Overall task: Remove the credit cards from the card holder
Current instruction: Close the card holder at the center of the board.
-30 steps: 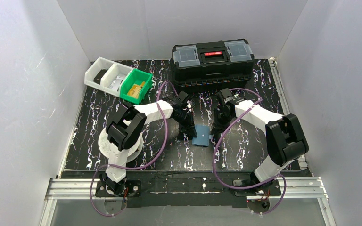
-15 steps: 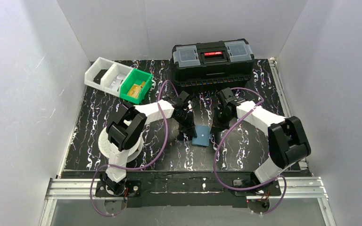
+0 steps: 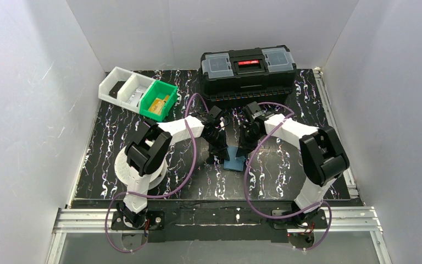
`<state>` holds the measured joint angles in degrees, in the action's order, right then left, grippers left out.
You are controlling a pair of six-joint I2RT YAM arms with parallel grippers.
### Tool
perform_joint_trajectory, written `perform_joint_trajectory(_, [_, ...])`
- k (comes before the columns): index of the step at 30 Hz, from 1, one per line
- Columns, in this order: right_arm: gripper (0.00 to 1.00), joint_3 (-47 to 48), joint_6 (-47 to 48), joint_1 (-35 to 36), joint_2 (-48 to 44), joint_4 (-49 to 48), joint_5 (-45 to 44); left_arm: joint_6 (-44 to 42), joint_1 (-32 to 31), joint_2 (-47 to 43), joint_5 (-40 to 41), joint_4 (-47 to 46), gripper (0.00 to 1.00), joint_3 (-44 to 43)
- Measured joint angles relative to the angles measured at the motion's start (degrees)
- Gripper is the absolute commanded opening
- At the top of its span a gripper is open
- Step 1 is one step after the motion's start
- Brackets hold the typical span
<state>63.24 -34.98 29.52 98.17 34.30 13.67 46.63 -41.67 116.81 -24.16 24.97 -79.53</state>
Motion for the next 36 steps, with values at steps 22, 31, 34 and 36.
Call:
perform_joint_trajectory(22, [0.10, 3.96, -3.67, 0.76, 6.78, 1.44, -0.04, -0.79, -0.09, -0.02, 0.02, 0.46, 0.00, -0.15])
perform_joint_trajectory(31, [0.31, 4.04, -5.51, 0.90, 6.93, 1.18, 0.00, -1.86, -0.46, -1.55, 2.12, 2.99, 0.00, -1.01])
perform_joint_trajectory(34, [0.34, 4.04, -5.81, 1.11, 6.78, 0.81, 0.13, -2.49, -0.46, -2.99, 3.02, 4.26, 0.00, -1.38])
perform_joint_trajectory(36, [0.39, 4.11, -6.05, 1.18, 6.75, 0.74, 0.20, -3.02, -0.46, -4.24, 3.80, 5.14, 0.00, -1.81])
